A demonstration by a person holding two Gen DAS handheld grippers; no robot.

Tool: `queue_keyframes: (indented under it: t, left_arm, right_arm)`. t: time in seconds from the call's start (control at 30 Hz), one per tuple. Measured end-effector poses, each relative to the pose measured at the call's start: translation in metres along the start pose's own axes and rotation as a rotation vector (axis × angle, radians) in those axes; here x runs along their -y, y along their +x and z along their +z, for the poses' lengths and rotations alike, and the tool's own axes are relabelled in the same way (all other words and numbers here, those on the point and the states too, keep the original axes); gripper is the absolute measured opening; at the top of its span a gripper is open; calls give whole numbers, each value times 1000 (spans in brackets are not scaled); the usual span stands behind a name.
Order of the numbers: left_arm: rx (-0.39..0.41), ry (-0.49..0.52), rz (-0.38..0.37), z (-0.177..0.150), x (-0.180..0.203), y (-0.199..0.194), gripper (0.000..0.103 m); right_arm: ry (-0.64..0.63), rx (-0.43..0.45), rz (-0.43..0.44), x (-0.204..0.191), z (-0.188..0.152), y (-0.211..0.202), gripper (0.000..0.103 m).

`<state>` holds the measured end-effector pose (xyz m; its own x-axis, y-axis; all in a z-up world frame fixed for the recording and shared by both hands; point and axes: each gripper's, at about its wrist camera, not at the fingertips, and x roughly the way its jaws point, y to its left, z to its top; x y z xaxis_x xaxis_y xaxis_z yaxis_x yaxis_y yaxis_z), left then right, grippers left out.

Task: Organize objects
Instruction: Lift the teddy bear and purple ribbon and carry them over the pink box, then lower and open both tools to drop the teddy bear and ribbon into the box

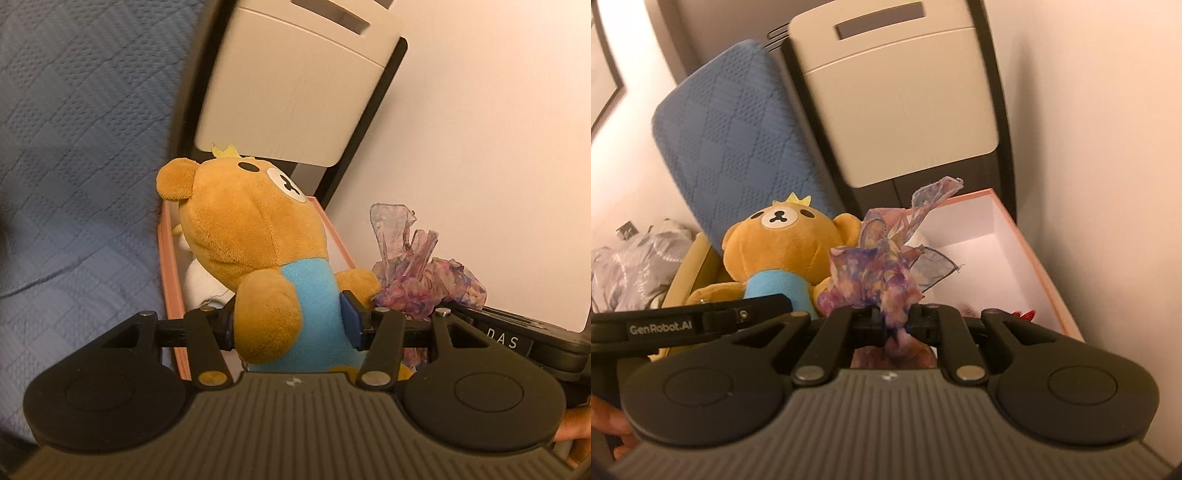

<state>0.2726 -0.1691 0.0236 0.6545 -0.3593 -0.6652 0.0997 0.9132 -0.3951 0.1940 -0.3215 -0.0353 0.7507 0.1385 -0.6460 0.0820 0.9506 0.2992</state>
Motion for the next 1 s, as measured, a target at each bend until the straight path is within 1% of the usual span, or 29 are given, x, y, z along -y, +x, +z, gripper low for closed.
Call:
queue_keyframes:
  t: [0.27, 0.47, 0.6, 0.77, 1.0]
  left_arm:
    - [-48, 41, 12, 17, 20, 53, 59]
    - [-106, 56, 15, 28, 24, 98, 59]
    - [-140, 57, 22, 38, 17, 131, 59]
    - [-189, 48, 33, 40, 7, 169, 59]
    - [-247, 37, 51, 42, -8, 213, 59]
  right_arm:
    - [33, -25, -29, 37, 17, 32, 12]
    - [52, -61, -43, 60, 24, 66, 12]
    - [59, -95, -53, 74, 28, 94, 12]
    - [70, -144, -57, 92, 30, 131, 12]
    - [57, -199, -61, 102, 23, 175, 12]
